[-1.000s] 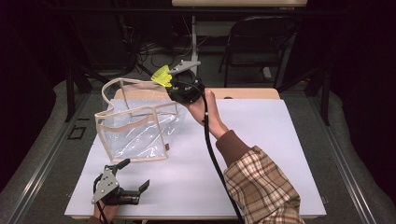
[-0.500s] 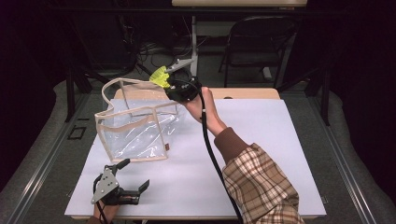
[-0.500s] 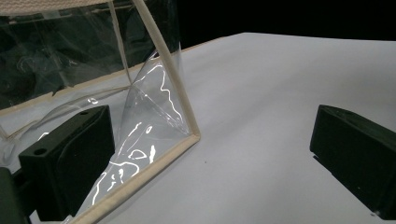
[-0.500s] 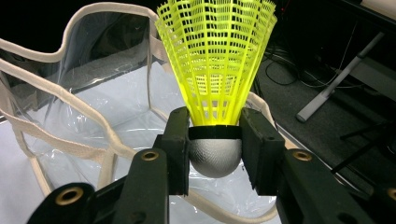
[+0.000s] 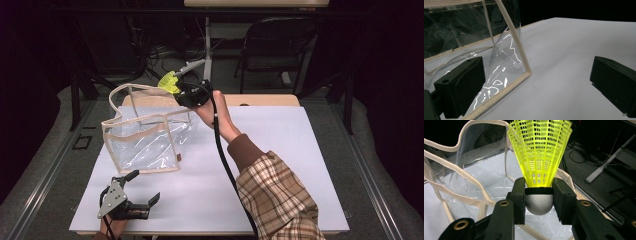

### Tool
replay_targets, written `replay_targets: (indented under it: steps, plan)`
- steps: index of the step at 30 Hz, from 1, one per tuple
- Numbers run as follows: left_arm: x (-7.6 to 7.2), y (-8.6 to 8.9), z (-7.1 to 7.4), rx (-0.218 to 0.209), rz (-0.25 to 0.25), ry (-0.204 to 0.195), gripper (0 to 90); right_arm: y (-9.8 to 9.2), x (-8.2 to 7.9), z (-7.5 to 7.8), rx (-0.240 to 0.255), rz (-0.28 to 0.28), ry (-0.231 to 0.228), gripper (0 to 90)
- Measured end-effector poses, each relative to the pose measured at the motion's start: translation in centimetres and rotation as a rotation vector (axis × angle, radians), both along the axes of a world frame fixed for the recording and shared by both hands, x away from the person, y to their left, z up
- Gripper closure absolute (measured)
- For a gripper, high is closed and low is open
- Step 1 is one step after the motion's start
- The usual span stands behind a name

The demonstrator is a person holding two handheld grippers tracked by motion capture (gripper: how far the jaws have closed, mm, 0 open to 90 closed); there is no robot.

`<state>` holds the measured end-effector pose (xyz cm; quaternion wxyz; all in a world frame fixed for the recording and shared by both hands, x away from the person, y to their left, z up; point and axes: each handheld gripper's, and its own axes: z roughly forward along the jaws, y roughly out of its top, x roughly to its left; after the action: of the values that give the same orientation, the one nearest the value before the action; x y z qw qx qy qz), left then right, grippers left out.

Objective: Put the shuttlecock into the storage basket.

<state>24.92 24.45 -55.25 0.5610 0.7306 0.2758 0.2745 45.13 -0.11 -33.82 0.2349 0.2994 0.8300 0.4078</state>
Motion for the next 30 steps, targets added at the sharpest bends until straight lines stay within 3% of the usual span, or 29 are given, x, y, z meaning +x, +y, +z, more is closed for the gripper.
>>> replay_targets:
  steps: [30]
  plan:
    - [0.0,0.1,0.0,-0.004,-0.001,-0.001,0.0,1.5,1.4,-0.4,-0.075,0.041,0.074,65.4]
